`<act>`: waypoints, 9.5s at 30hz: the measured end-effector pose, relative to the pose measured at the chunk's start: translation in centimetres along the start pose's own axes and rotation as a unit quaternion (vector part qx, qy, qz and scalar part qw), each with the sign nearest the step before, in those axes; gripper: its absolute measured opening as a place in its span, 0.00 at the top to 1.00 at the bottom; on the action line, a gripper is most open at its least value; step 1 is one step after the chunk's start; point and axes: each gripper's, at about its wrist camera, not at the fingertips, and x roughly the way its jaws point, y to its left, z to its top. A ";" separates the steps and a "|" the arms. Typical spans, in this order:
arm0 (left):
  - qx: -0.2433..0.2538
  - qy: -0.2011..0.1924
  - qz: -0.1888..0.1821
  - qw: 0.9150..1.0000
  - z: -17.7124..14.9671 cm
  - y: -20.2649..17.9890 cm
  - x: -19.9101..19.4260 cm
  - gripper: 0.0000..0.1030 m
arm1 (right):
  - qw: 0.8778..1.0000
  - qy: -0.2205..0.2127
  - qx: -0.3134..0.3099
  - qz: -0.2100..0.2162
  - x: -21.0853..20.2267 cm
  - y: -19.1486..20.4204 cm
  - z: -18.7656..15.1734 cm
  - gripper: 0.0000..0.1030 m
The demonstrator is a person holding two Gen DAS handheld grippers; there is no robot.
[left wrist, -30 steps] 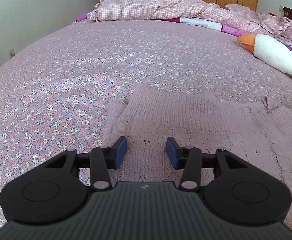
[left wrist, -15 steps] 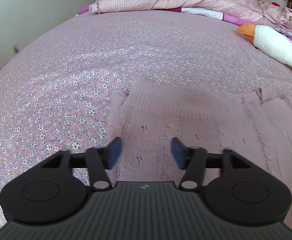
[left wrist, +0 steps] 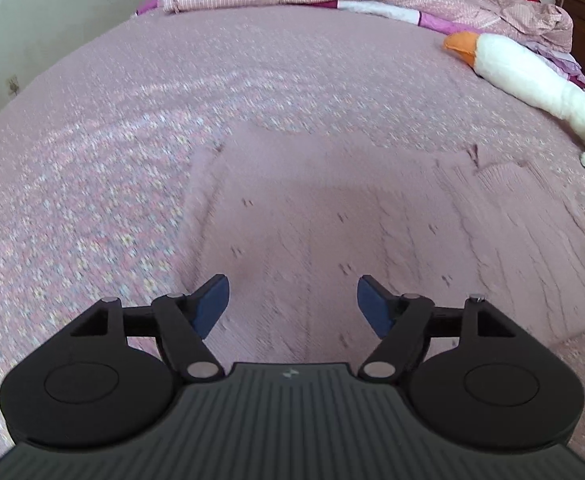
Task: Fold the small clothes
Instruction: 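Open both grippers and smooth the folded cardigan flat, then move the right gripper to the side edge of the folded cardigan, then grasp the side edge with the right gripper, fold it over, release, then move both grippers to the end of the folded cardigan strip, then grasp the strip end with both grippers and fold it over the rest, then lay the fold down and open both grippers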
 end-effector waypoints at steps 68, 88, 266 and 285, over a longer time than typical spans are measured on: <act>-0.048 0.042 -0.014 0.998 -3.9 0.1 -0.6 0.25 | 0.989 0.041 0.122 0.079 2.7 -0.7 -0.4 0.68; -0.034 0.032 0.003 0.999 -1.4 3.3 -0.7 0.25 | 0.991 -0.020 0.027 0.130 0.5 7.6 2.9 0.73; -0.068 0.022 -0.283 0.956 -2.5 0.3 -3.6 0.58 | 0.965 0.131 0.041 0.222 -3.6 13.8 -2.6 0.49; 0.021 0.035 -0.198 0.979 -5.6 -2.6 -1.4 0.57 | 0.985 0.126 0.025 0.116 -2.0 7.3 -6.8 0.40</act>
